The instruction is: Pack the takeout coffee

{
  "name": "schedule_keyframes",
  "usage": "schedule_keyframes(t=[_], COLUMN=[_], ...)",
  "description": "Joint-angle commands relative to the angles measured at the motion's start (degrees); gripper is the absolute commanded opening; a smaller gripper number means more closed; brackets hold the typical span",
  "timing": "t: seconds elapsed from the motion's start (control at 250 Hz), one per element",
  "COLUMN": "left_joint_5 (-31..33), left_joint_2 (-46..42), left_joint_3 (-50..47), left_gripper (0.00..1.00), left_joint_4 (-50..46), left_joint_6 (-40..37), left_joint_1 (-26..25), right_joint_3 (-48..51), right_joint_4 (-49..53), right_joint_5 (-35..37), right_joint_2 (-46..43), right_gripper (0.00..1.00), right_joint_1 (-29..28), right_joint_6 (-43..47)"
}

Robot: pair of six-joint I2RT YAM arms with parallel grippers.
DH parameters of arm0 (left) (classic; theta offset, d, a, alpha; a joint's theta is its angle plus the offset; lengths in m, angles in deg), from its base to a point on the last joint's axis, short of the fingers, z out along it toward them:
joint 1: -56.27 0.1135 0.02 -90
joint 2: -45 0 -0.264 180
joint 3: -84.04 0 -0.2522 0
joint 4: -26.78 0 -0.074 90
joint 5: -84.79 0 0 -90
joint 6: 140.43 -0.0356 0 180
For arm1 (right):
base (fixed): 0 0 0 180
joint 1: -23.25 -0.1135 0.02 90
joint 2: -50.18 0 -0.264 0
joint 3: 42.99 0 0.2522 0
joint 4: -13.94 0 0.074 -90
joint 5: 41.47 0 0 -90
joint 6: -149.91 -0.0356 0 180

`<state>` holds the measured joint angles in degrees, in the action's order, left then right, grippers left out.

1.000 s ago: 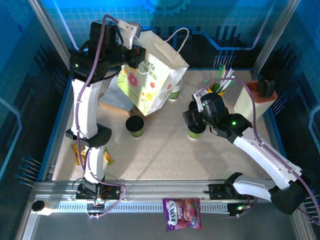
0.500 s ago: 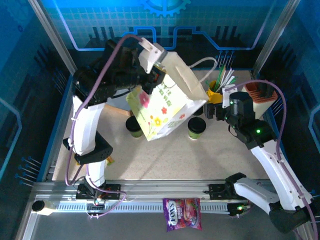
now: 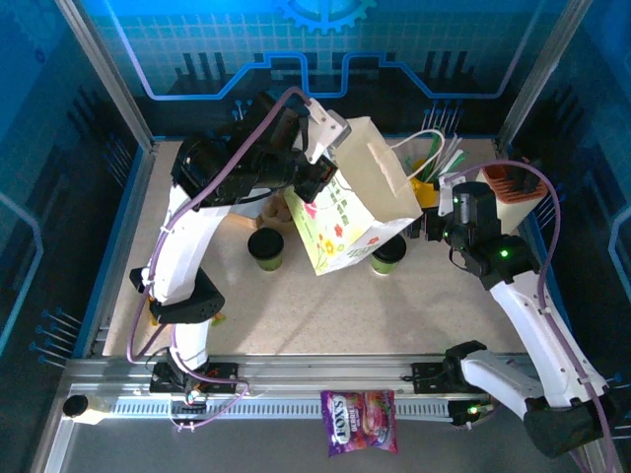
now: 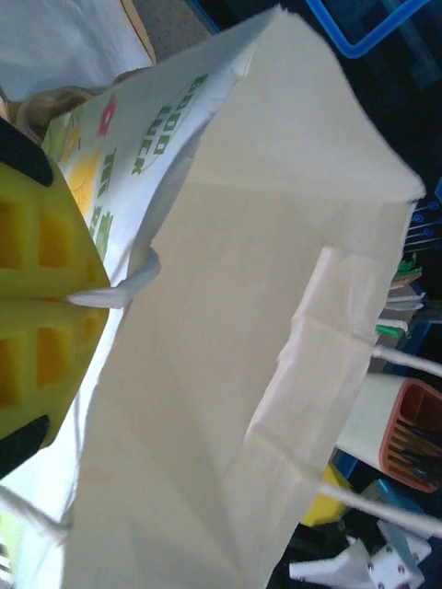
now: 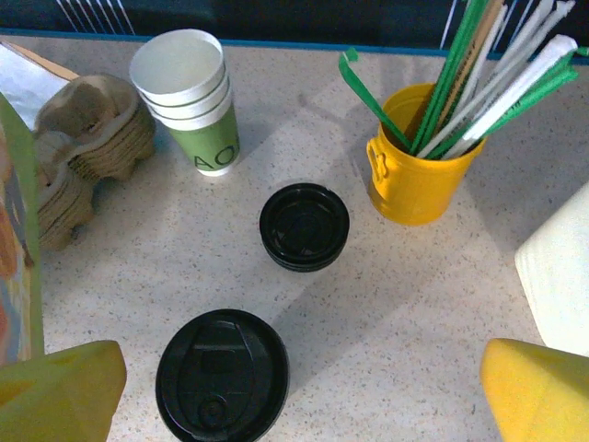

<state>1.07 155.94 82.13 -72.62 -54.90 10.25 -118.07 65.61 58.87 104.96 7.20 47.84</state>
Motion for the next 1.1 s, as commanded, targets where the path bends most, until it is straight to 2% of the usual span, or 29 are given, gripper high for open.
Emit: schedule_keyframes(t=[0.0,0.216,0.432,0.771,0.887,1.095], left_joint_5=[-3.29,-7.09,-9.06,-8.94,-9.38,-13.54], left_joint_2=[0.5,3.53,4.94,5.21,3.46,-4.82], left_joint_3=[-0.62,-0.66,-1.85,-7.99,-13.93,-33.64], left_gripper=[0.0,0.0,0.0,0.0,0.0,0.0], left_joint_4=[-0.01,0.23,0.2,-0.09,2.35,15.36], left_joint_6=[0.74,0.86,0.95,1.77,2.05,3.47], left_joint_1=[-0.13,0.62,1.55,2.58,3.04,5.31], right_joint_3=[1.4,3.84,6.35,8.41,8.87,8.37], right_joint_4=[-0.68,-5.9,-8.0,-8.1,-8.97,-10.13], right_joint_5=[-1.78,-10.63,-16.32,-17.88,-19.14,-20.38], right_joint_2=[-0.49,-3.44,-5.11,-6.21,-5.42,-4.07], right_gripper=[1.0,1.0,0.99,0.97,0.96,0.95], right_joint_1=[1.47,1.4,1.27,0.89,0.56,-1.01], right_joint_6=[-1.98,-3.02,-1.94,-0.85,-1.47,-1.88])
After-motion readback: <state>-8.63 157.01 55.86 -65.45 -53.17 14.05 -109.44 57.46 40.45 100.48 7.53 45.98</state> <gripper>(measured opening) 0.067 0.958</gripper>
